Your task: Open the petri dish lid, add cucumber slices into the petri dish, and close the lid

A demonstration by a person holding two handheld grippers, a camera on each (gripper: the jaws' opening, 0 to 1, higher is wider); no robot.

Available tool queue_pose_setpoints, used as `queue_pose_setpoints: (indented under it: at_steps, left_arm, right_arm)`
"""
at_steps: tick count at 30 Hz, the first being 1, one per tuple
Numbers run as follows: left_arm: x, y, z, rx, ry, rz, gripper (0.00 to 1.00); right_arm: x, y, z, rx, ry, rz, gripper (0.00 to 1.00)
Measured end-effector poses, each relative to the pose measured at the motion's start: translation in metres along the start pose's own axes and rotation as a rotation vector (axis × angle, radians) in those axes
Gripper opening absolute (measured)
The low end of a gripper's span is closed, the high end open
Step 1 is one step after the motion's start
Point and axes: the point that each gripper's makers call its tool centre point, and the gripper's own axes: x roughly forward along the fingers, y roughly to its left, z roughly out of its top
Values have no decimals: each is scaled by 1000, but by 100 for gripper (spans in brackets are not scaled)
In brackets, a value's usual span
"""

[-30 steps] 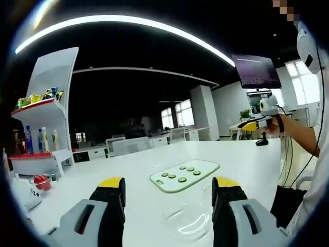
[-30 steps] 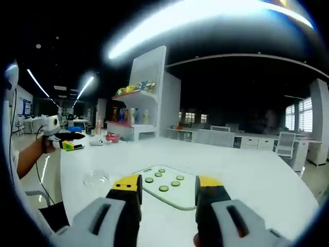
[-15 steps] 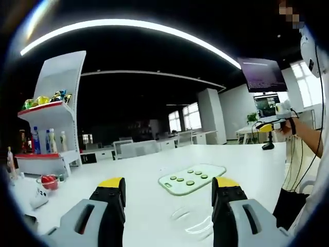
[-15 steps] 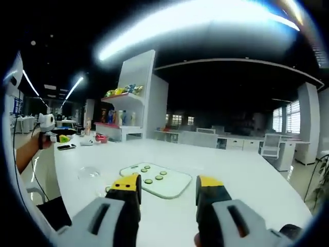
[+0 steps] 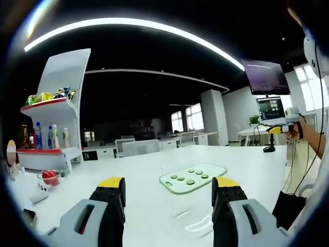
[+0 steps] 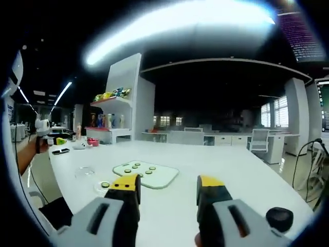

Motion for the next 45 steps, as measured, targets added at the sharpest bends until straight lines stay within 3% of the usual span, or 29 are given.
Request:
queue_pose_setpoints:
  at_steps: [17, 36, 45]
  left_arm:
    - [-2, -3, 7, 7, -3, -9, 68]
    - [0, -14, 4, -4, 4, -58, 69]
    - [3, -22, 5, 21, 19, -123, 69]
  right_arm:
    - [-29, -14, -14, 29, 18, -59, 45]
    - [-33, -11, -14, 35, 23, -39, 50]
    - [-26, -2, -13, 34, 41, 5, 53]
